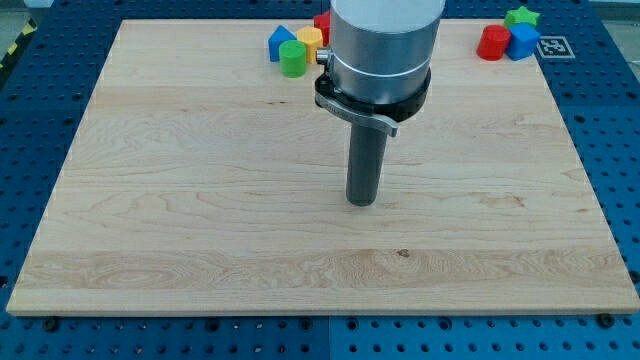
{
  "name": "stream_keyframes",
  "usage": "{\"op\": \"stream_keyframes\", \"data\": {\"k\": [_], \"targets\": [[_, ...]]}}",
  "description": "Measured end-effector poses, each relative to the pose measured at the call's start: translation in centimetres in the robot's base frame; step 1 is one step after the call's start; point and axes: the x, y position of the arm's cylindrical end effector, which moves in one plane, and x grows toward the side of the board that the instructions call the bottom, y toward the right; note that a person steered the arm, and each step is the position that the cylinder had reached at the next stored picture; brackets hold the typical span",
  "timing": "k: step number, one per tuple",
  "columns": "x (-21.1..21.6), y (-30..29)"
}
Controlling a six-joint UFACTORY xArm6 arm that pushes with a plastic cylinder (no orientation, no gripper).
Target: Move your arm towards green star
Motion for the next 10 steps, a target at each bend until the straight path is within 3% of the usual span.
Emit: {"op": "stream_keyframes", "data": {"k": [2, 3, 5, 9, 10], "targets": [[-0.1, 0.1], [-0.3, 3.4], [-4.2, 29.7], [-7.2, 30.6], [-16.7, 30.5]]}}
